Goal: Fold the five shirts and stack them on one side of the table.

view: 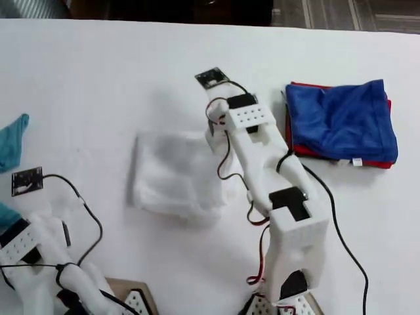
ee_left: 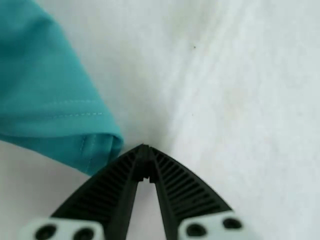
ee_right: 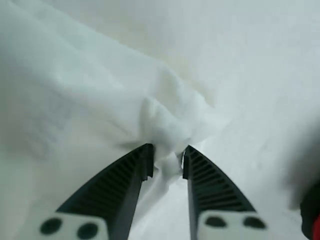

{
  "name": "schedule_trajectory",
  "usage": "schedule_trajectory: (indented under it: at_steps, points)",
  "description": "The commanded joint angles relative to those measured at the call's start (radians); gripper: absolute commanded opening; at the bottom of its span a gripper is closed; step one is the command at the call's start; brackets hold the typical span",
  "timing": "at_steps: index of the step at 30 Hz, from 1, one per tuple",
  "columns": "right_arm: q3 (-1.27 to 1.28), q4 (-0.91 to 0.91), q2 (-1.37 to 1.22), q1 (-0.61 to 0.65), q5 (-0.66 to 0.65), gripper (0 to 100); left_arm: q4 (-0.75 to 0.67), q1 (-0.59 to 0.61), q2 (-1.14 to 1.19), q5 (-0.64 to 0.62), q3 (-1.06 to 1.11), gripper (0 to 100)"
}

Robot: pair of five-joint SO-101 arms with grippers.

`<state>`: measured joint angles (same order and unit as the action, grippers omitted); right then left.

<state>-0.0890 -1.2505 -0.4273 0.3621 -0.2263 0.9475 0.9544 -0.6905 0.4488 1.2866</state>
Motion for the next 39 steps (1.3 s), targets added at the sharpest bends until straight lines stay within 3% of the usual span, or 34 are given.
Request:
schedule_trajectory:
  at_steps: [1,7,16,25,32,39]
  points:
    - [-0.041,-0.027,0.007,-0.018,0.002,9.8,-0.012,-0.014,-0.018,-0.002,0.002,3]
    - [-0.138,-0.051,0.007,-0.039,0.002,1.9,-0.012,-0.014,-0.018,-0.002,0.002,3]
    - [-0.425,-0.179,-0.002,-0.047,-0.002,2.1,-0.012,-0.014,-0.018,-0.002,0.002,3]
    - [-0.442,-0.137,-0.070,-0.045,-0.044,2.6,-0.012,-0.014,-0.018,-0.002,0.002,3]
    - [-0.491,-0.243,-0.065,-0.050,-0.040,14.6,-0.012,-0.014,-0.018,-0.002,0.002,3]
    - [-0.437,-0.447,0.147,0.004,-0.044,2.0,-0.012,-0.014,-0.018,-0.002,0.002,3]
